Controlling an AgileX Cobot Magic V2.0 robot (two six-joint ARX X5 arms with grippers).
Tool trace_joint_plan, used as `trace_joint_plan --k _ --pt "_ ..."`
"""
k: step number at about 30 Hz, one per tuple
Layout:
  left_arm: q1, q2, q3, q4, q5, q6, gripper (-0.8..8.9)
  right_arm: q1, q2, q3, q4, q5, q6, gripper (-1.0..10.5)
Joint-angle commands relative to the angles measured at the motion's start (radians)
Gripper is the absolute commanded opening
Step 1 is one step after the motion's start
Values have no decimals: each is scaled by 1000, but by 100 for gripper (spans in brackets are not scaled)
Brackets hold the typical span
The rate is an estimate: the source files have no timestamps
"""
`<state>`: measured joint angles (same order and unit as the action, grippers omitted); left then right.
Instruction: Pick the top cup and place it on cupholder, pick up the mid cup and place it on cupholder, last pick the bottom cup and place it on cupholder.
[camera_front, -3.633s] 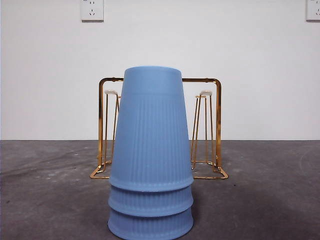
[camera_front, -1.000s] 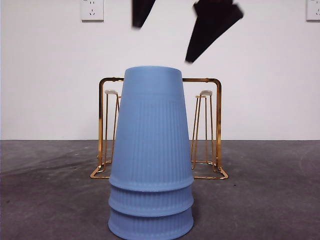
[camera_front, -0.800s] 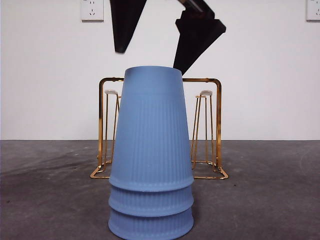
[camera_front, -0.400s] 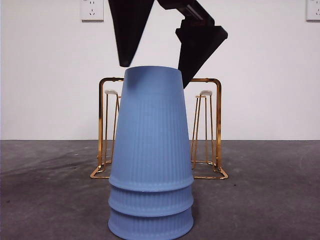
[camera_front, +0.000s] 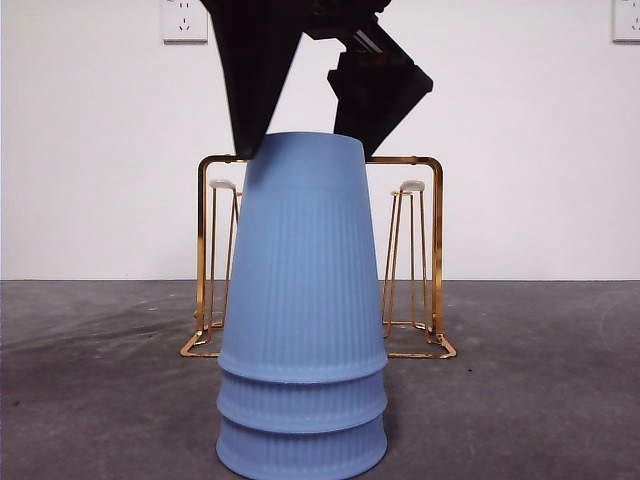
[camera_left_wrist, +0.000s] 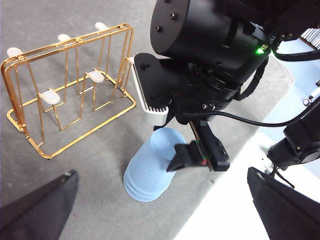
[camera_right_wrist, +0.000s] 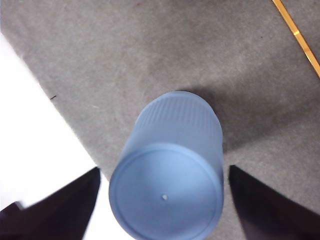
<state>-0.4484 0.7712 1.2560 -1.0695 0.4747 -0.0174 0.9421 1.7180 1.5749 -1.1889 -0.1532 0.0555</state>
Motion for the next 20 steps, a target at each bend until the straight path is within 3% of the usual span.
trace_joint_plan --k 1,10,20 --pt "-6 6 22 10 5 10 562 11 16 22 4 1 -7 322" --pt "-6 6 22 11 5 10 562 12 16 22 -2 1 12 214" --pt "-6 6 22 12 5 10 562 13 16 106 -73 1 15 209"
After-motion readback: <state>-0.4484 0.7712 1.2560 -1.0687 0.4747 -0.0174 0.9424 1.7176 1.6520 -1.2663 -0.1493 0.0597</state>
